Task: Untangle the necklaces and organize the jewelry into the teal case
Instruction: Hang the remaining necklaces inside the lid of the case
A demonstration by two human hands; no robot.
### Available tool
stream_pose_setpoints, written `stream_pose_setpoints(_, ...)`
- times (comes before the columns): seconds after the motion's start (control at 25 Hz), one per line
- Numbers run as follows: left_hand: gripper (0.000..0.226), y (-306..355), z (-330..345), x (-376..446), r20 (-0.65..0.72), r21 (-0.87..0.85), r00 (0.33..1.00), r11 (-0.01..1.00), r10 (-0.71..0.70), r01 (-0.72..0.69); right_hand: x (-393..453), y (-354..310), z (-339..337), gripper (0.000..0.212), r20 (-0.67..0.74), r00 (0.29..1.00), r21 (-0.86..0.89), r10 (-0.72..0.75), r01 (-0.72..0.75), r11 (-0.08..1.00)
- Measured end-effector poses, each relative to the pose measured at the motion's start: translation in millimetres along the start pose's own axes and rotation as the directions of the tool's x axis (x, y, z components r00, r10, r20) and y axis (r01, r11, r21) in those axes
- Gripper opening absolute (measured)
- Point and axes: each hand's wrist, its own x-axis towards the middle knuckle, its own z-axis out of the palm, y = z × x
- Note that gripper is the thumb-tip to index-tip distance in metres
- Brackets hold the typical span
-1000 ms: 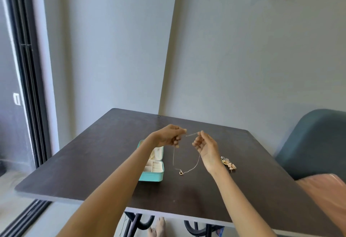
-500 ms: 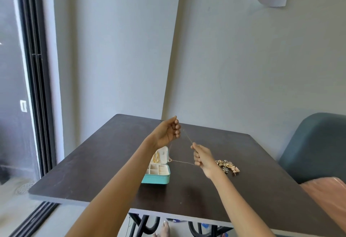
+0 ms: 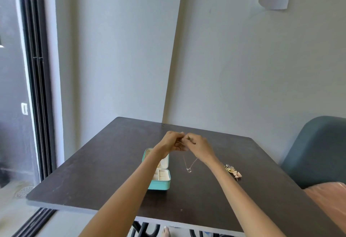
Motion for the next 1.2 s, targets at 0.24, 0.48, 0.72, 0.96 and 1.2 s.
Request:
stream_pose_setpoints(0.24, 0.033, 8.5, 6.3, -5.4, 0.142, -0.008, 0.985, 0.995, -0.101, 0.104, 6.0, 1.6, -14.6, 0.018, -0.047, 0.995, 0.375, 0.084, -0.061, 0.925)
stream_pose_setpoints(0.48, 0.029, 13.7, 6.2, -7.1, 0.229, -0.482, 0.973, 0.865, -0.028, 0.139, -14.7, 22.7, 13.8, 0.023, 0.022, 0.964, 0.678, 0.264, -0.208, 0.705)
stream_pose_setpoints(0.72, 0.031, -1.8, 0.9, -1.0, 0.005, -0.650, 1.000, 0.760, 0.022, -0.014, -30.7, 26.1, 38.0, 0.023, 0.117, 0.980, 0.652, 0.164, -0.200, 0.731)
stream_pose_setpoints(0.96, 0.026, -15.7, -0.7, 1.4, -0.208, -0.158, 0.974, 0.980, 0.088, -0.122, -26.2, 20.6, 37.1, 0.014, 0.011, 0.995, 0.400, 0.097, -0.093, 0.912)
stream_pose_setpoints(1.2, 0.030, -12.4, -2.1, -3.4, -0.041, 0.216, 0.996, 0.974, 0.076, -0.065, -18.5, 21.0, 16.5, 0.013, 0.012, 0.997, 0.595, 0.078, -0.070, 0.800)
